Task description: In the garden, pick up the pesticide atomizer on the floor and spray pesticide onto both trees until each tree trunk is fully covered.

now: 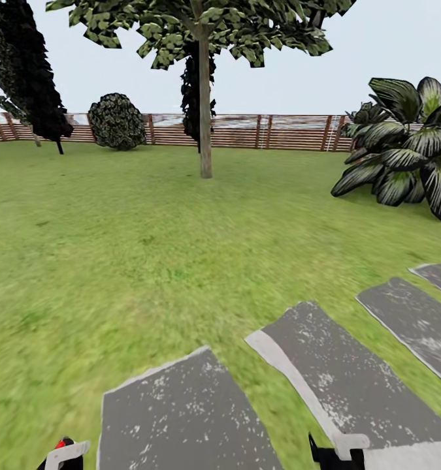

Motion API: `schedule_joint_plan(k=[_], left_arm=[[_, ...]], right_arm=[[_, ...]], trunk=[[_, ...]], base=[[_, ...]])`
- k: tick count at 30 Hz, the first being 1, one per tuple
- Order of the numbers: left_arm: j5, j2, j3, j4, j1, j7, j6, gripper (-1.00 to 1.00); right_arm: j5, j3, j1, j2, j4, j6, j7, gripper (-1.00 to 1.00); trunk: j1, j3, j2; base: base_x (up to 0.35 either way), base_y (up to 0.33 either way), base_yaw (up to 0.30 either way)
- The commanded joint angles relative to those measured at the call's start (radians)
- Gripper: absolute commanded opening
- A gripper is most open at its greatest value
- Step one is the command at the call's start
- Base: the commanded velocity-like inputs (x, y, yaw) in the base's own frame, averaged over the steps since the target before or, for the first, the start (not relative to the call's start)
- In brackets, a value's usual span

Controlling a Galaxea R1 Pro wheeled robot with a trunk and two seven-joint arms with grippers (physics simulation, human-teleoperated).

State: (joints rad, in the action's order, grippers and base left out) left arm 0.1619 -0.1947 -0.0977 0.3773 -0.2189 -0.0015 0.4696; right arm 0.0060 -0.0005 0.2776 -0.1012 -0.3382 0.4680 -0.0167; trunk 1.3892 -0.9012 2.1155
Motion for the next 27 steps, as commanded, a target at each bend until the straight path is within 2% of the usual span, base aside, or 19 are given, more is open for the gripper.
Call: schedule_joint_plan(k=[1, 27], left_arm=[[0.005, 0.0, 0.001, -0.001, -0.001, 0.0, 0.003, -1.0], [0.004, 0.0, 0.001, -0.001, -0.001, 0.0, 0.003, -1.0]], right_arm=[[0.0, 0.0, 0.001, 0.0, 0.001, 0.003, -0.002, 1.0], [0.002, 0.0, 0.001, 0.0, 0.002, 0.003, -0.002, 1.0]], trunk=[[0.0, -0.001, 0.0], [0.0, -0.001, 0.0]], base=[[0.338, 0.0, 0.0], [0.338, 0.0, 0.0]])
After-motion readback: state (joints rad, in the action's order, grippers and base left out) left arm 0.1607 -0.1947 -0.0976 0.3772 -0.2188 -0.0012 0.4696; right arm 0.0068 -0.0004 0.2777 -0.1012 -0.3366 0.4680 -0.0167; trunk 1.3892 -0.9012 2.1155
